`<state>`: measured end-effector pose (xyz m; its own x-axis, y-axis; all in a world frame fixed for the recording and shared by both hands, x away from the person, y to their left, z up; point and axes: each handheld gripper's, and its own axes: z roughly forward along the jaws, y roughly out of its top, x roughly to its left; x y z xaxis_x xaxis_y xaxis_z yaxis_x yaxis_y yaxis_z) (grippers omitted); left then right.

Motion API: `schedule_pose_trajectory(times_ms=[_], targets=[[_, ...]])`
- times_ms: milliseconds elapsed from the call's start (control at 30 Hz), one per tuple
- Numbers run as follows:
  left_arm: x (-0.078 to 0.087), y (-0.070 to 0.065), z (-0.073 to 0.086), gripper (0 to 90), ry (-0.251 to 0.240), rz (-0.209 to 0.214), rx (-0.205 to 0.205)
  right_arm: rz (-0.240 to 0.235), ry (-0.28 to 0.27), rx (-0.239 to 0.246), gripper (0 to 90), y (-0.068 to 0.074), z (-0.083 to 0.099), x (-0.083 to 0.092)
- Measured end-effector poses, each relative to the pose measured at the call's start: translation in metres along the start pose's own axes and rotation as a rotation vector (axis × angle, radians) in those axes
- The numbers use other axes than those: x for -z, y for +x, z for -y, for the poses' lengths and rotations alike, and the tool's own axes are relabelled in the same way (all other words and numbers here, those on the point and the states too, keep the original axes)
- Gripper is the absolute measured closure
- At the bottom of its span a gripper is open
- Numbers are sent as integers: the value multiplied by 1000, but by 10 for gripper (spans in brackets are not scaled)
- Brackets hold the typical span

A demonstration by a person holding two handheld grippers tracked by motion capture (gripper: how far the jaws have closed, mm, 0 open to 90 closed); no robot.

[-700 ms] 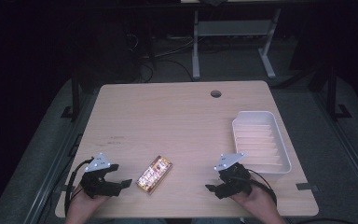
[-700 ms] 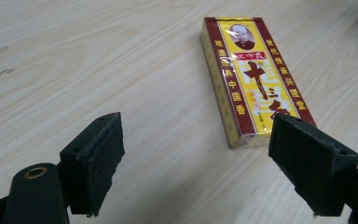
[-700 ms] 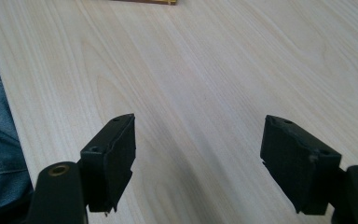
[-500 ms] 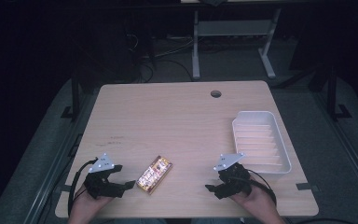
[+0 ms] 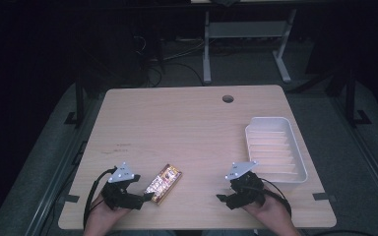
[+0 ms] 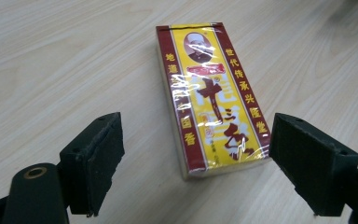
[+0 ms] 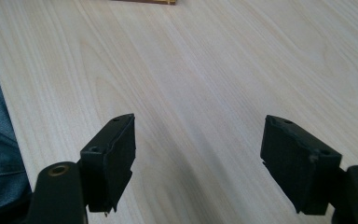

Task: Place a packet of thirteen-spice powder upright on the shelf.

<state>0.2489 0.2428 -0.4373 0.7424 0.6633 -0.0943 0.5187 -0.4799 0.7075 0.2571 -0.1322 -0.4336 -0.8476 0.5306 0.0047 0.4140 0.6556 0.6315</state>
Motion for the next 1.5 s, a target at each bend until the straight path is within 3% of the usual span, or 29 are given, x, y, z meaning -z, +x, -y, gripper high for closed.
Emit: schedule_pose_trajectory(times_ms=[333,833,1100,1500], targets=[[-16,-9,-7,172,35,-17,-16,3,-2,7,257,2,-2,0],[-30,-15,-7,172,73,-1,-33,9,-7,7,257,4,-6,-3],[-38,-20,-5,183,112,-30,-59,13,-4,5,259,6,-8,-5],[-40,-23,-6,308,134,-56,-72,13,-12,-2,259,9,-12,-6]])
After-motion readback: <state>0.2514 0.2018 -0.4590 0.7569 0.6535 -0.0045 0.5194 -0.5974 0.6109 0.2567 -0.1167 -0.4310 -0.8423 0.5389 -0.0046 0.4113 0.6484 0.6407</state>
